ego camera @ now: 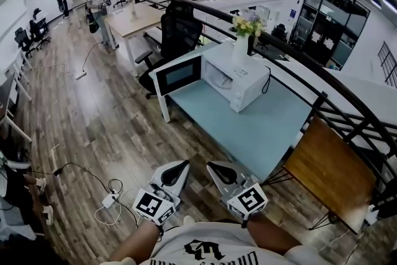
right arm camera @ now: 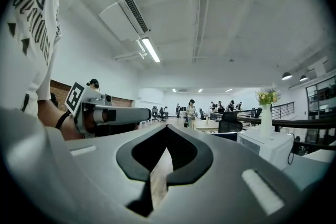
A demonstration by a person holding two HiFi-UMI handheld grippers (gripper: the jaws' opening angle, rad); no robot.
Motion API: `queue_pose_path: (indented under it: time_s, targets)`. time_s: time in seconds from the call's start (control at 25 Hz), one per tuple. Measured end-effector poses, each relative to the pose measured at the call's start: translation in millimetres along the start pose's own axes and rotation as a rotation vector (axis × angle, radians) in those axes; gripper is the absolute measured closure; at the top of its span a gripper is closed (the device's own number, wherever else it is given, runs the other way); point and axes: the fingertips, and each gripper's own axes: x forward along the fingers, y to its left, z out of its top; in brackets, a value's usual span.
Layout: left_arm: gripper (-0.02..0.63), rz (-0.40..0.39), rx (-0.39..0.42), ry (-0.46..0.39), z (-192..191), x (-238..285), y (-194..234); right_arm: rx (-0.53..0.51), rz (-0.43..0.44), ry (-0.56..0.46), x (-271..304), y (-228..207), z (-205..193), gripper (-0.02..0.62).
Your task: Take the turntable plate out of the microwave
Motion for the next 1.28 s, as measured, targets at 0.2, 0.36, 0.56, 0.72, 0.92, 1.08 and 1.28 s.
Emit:
queue_pose_path:
  time_s: [0.2,0.36,0.56,0.72,0.92,1.08,1.28]
  targets:
    - [0.557,0.009,-0.005,0.005,0,-4,39,0.002,0.021,0.012,41,6,-3,0.594]
    - [0.557,0.017,-0.019,0.003,-1,-2,62,0.003,0.031,0.026,64,1,-7,0.594]
    - [0.557,0.032,-0.024,0.015,-11,13,87,-0.001,0.046,0.023,89,-19,-16,0.594]
    - [0.557,0.036,-0.033,0.017,-16,33,110,0.017,0.054,0.027,110,-46,-28,0.594]
    - [0.557,0.051,-0.03,0.019,-24,77,141,0.021,0.054,0.025,135,-95,-33,0.594]
    - [0.557,0.044,-0.03,0.019,-35,124,161,0.023,0.048,0.031,151,-143,-45,0.594]
    - [0.557,0.035,-0.033,0.02,-45,183,180,0.032,0.03,0.036,162,-202,-49,0.594]
